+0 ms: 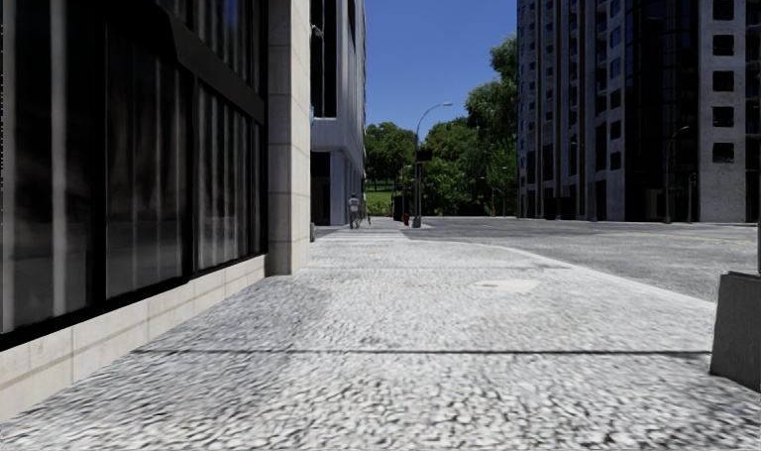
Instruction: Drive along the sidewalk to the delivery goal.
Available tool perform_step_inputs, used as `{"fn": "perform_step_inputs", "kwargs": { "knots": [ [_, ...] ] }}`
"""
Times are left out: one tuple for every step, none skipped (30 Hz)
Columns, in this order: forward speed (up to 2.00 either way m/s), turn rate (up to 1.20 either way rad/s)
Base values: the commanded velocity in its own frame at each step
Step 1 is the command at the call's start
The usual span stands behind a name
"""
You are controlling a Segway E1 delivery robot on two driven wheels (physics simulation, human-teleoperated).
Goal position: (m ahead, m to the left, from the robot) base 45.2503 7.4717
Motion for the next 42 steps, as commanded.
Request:
{"fn": "perform_step_inputs", "kwargs": {
  "knots": [
    [2.00,0.10],
    [2.00,0.11],
    [2.00,0.11],
    [2.00,0.11],
    [2.00,0.07],
    [2.00,0.00],
    [2.00,0.00],
    [2.00,0.00],
    [2.00,0.00],
    [2.00,0.04],
    [2.00,0.15],
    [2.00,0.19],
    [2.00,0.19],
    [2.00,0.19],
    [2.00,0.17],
    [2.00,0.13],
    [2.00,0.00],
    [2.00,0.00],
    [2.00,0.00],
    [2.00,0.00],
    [2.00,0.00],
    [2.00,0.00],
    [2.00,0.00],
    [2.00,0.00],
    [2.00,0.00],
    [2.00,0.00],
    [2.00,0.00],
    [2.00,0.00],
    [2.00,0.00],
    [2.00,0.00],
    [2.00,0.00],
    [2.00,0.00],
    [2.00,0.00],
    [2.00,0.00],
    [2.00,0.00],
    [2.00,0.02],
    [2.00,0.30],
    [2.00,0.48],
    [2.00,0.54],
    [2.00,0.46],
    [2.00,0.46],
    [2.00,0.24]
  ]
}}
